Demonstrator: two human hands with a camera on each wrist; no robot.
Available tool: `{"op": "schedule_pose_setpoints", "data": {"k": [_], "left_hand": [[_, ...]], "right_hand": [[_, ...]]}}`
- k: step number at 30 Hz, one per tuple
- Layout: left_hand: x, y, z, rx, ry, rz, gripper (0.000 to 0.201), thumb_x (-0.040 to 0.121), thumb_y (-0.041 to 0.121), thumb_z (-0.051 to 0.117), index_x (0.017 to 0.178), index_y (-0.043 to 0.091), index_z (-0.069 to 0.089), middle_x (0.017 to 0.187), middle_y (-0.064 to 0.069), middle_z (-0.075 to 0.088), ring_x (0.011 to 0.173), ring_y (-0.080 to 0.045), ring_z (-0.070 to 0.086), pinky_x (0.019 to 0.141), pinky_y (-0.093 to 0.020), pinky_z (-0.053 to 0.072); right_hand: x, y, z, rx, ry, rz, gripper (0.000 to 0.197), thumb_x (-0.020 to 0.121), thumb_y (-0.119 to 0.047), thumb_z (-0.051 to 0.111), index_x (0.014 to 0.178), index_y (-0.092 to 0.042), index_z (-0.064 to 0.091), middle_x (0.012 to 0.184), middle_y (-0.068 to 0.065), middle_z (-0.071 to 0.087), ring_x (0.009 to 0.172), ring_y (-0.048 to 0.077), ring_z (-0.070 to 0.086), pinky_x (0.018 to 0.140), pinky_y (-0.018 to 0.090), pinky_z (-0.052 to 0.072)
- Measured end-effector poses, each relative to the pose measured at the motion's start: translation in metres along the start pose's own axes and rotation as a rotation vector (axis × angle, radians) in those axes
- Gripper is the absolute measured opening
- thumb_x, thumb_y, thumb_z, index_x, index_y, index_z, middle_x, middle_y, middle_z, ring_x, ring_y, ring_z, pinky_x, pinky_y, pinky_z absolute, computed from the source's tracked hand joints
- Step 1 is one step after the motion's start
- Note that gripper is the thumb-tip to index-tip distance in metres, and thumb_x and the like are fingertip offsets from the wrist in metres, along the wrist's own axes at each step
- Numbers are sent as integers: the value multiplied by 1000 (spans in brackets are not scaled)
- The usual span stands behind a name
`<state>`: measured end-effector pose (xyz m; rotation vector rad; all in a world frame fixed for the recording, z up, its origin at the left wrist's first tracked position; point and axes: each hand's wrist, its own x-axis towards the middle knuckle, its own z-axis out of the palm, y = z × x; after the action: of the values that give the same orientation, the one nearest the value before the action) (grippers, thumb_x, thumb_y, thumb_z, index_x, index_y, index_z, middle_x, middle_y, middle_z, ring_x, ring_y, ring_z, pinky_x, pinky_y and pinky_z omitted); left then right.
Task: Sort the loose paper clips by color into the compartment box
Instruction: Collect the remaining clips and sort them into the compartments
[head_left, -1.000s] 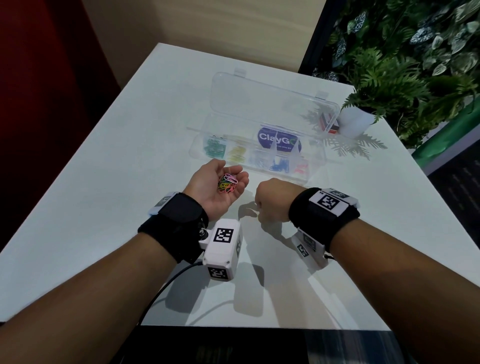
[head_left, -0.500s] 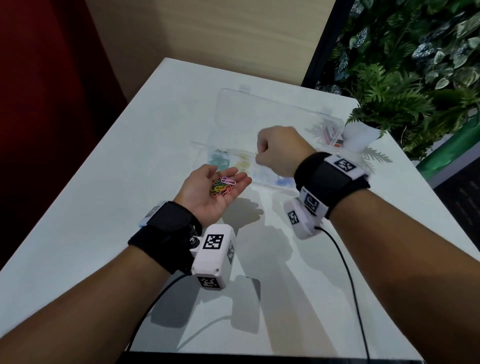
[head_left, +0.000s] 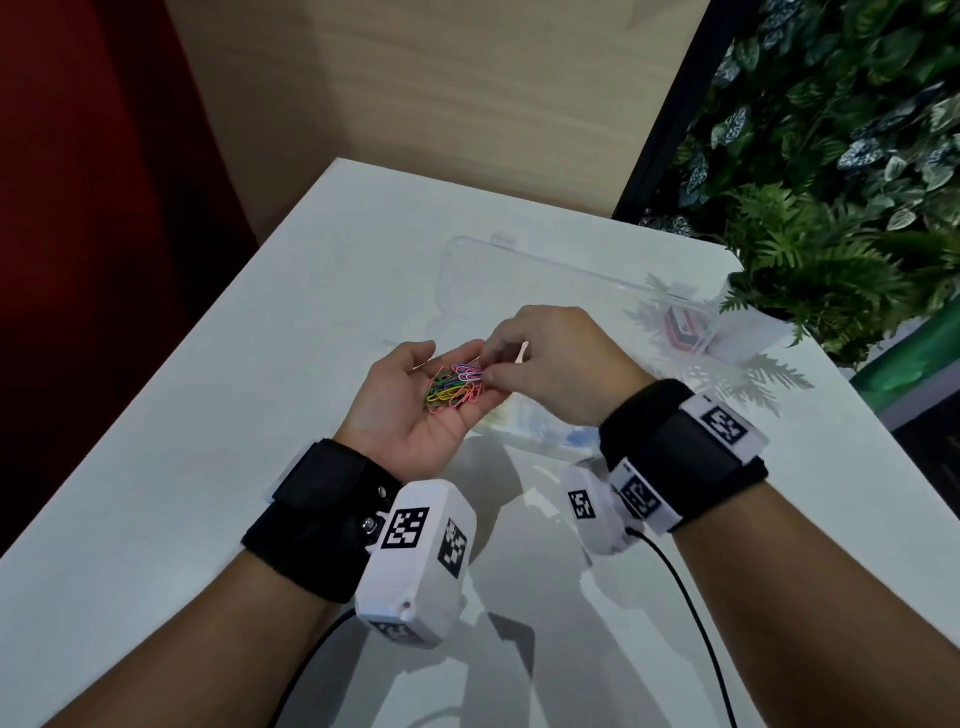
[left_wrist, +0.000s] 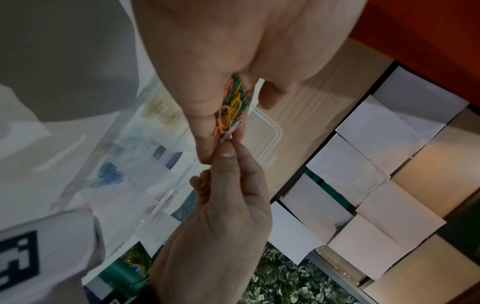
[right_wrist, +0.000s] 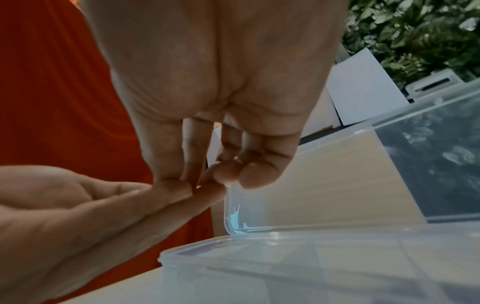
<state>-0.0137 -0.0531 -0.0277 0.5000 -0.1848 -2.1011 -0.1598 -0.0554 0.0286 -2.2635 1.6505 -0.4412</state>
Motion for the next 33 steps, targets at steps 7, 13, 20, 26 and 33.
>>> {"op": "schedule_pose_setpoints", "data": {"k": [7, 13, 20, 26, 33], "left_hand": [[18, 6, 0, 8, -68, -59, 56, 98, 25, 29, 139, -12, 36, 138, -31, 45, 128, -40, 47, 87, -58, 47], [23, 17, 0, -1, -81, -54, 55, 97, 26, 33, 135, -13, 40, 127, -34, 53, 112, -41, 59, 84, -58, 49], [23, 18, 1, 20, -22, -27, 46, 96, 24, 40, 119, -13, 54, 118, -34, 60, 108, -50, 59, 87, -59, 47], [27, 23, -1, 11, -5, -18, 45, 96, 25, 40, 120, -11, 54, 119, -33, 60, 108, -49, 59, 84, -58, 49], [25, 22, 1, 21, -12, -19, 45, 96, 25, 40, 118, -12, 55, 118, -34, 60, 108, -50, 59, 84, -59, 48]], "right_hand": [[11, 8, -1, -22, 3, 13, 12, 80, -26, 71, 90, -20, 75, 88, -4, 59, 69, 4, 48, 68, 26, 40], [19, 12, 4, -91, 64, -37, 14, 87, -28, 63, 85, -18, 74, 81, -4, 60, 71, 9, 49, 65, 25, 39], [16, 32, -8, 54, 260, 97, 9, 81, -15, 61, 73, -15, 66, 56, -7, 61, 52, 5, 56, 55, 19, 44], [4, 62, -4, -24, 153, 294, 13, 78, -8, 59, 73, -14, 69, 61, -11, 62, 60, 16, 63, 50, 17, 46], [2, 53, 11, 49, 176, 203, 6, 84, -22, 65, 87, -25, 70, 79, -9, 65, 72, 8, 56, 65, 18, 41]]}}
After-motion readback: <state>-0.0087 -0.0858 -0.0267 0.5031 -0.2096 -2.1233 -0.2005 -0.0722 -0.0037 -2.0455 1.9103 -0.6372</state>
